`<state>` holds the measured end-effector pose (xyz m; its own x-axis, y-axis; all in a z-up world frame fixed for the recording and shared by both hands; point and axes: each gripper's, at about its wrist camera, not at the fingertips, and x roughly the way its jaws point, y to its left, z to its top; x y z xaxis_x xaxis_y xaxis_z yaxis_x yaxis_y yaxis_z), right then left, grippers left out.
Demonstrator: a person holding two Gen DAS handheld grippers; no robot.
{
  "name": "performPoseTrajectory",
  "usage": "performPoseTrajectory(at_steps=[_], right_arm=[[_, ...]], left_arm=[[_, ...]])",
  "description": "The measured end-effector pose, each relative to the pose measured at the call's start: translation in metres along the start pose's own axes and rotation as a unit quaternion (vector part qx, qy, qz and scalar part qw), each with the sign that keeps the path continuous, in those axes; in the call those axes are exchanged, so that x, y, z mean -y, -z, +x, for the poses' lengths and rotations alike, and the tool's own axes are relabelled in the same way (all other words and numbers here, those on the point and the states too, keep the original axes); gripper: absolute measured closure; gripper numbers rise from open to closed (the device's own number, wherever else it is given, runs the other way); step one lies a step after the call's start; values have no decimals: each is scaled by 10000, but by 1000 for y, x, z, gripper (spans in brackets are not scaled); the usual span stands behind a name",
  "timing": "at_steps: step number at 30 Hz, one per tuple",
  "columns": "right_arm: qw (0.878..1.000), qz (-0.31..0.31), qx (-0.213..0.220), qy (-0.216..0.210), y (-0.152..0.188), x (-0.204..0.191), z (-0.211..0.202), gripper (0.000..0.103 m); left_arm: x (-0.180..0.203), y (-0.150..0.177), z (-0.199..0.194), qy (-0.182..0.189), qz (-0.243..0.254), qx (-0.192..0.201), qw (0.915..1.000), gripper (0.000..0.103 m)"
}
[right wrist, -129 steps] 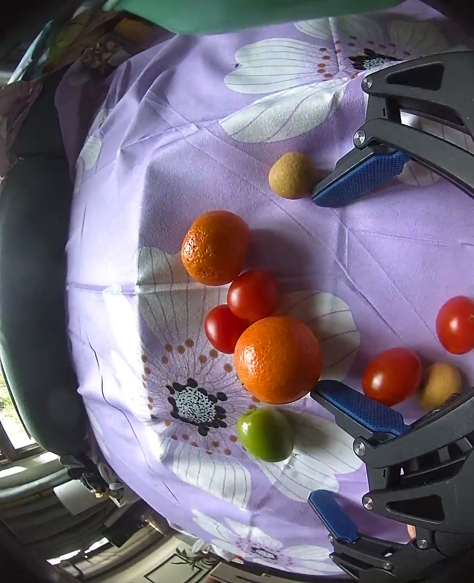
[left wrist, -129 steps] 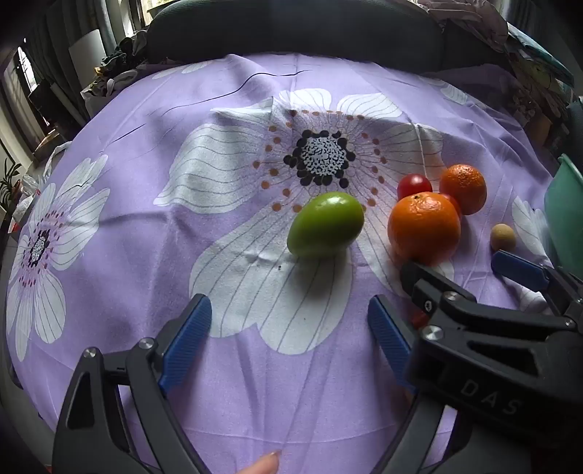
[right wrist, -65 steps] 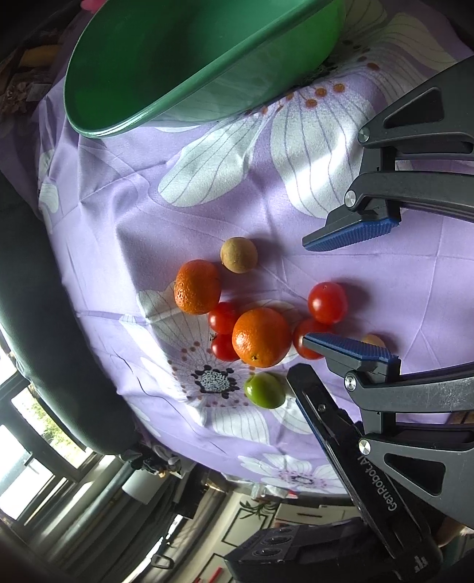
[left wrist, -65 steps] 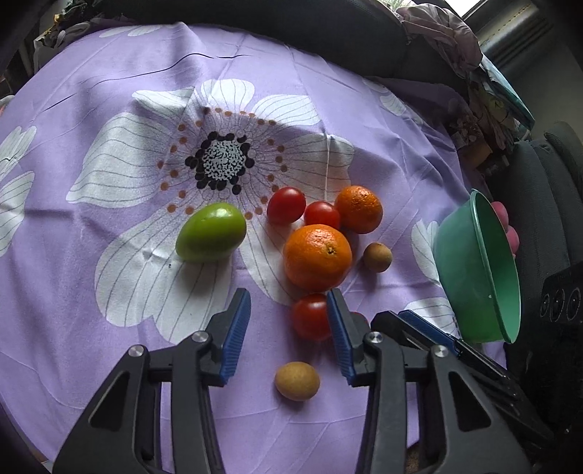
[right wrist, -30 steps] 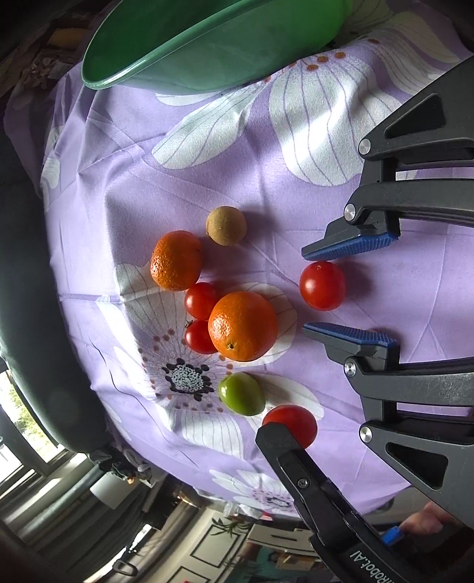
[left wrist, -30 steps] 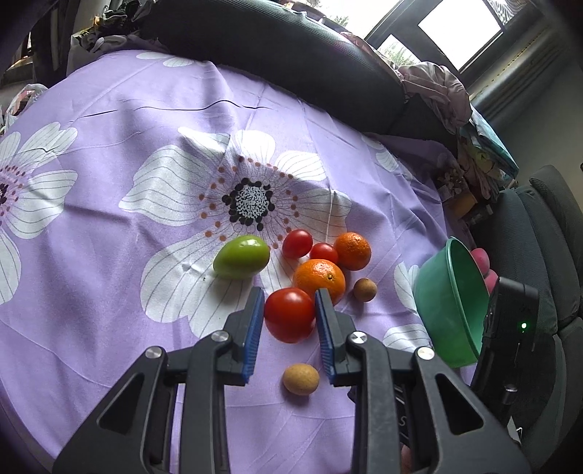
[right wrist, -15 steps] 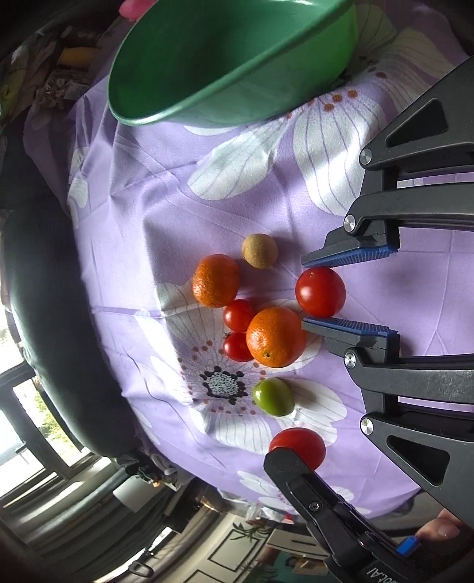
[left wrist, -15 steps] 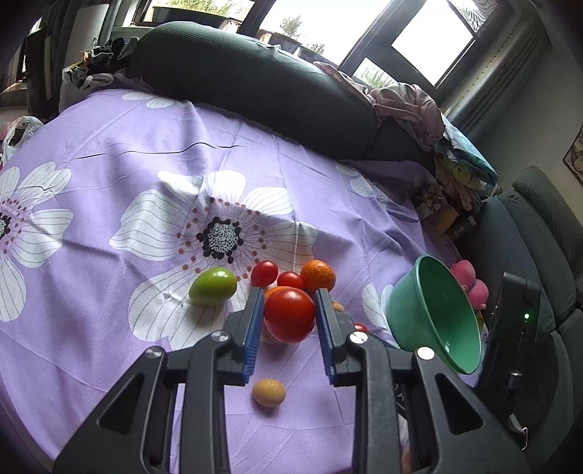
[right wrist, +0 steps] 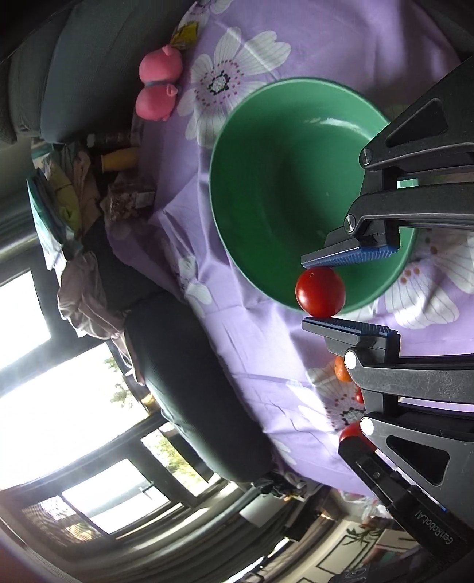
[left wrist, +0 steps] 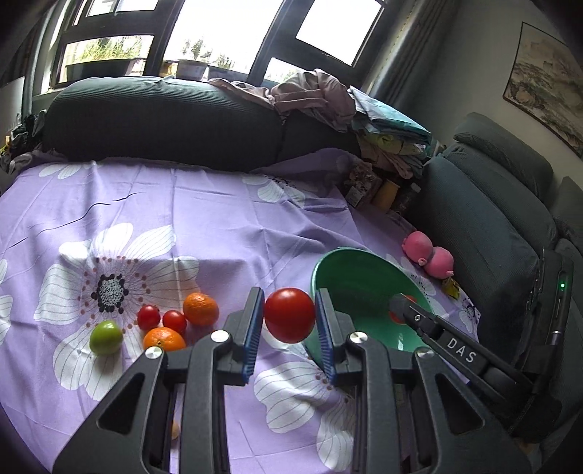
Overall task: Organize fruits
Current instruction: 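Carry both tomatoes over the green bowl and open both tools to drop them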
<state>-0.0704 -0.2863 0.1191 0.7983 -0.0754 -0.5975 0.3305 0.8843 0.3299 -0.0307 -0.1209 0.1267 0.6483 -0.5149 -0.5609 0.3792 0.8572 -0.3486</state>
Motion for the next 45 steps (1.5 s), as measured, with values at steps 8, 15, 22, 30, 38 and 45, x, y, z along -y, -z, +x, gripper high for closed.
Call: performPoseTrajectory(at_steps=[8,15,22,30,38,45], right_arm=[[9980,617,-8,129,-6,49,2,74],[9956,872,-189,283,-2,69,9,74],[9939,1008,-262,370,-1,81,12,74],[9930,1084,-305,366,0,87,14,74],[9924,1109,-335,416,0,89,14,74],[9923,1108,-350,424,1,89,16,74]], left_arm=[[46,3,43,428,328,-385,9978,75],[75,12,70,566,745,-666,9934,75],[81,19,87,671,728,-905,9910,75],[84,23,94,649,773,-1029,9896,75],[81,26,101,630,780,-1111,9887,75],[82,27,105,569,830,-1136,9884,75]])
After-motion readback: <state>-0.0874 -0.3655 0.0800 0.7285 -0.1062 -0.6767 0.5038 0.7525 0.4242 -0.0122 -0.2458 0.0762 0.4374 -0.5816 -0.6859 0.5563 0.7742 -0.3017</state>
